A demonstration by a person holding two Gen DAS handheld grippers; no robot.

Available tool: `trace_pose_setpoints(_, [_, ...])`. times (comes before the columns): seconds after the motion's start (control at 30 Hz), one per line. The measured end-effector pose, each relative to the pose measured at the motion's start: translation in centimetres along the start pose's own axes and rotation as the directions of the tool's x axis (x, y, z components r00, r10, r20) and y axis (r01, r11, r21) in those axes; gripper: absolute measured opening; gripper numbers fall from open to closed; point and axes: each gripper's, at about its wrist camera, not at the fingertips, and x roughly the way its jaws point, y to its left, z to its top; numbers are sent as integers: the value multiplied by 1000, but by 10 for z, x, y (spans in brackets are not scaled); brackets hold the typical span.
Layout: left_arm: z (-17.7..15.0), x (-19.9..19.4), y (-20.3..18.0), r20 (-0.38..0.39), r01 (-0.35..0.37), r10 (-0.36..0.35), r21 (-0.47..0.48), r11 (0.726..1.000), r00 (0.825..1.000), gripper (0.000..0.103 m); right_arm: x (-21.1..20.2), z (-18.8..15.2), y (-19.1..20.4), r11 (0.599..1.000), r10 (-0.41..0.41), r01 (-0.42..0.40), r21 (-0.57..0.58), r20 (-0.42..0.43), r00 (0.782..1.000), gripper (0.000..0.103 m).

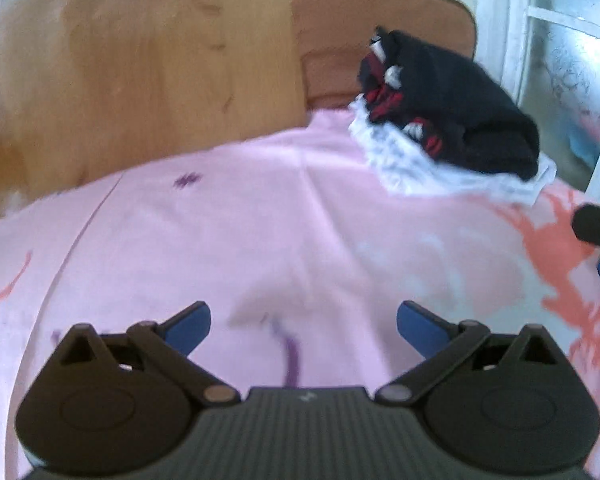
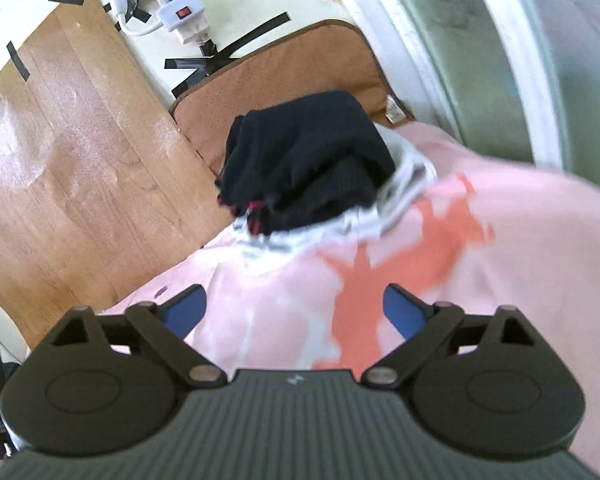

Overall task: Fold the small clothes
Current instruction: 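Open both grippers and withdraw them from the stacked sweater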

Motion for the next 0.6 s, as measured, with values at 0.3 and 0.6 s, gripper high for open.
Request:
trace_pose_setpoints(0.3, [-18,-10,14,51,29,-27,-45,999,998,103,-5,-31,8,995,-79,83,-51,66,995,97])
trace_pose_setpoints(0.6, [-24,-16,15,85,54,-49,-51,997,995,103,-8,-35,9,994,-89,95,-58,85,992,97])
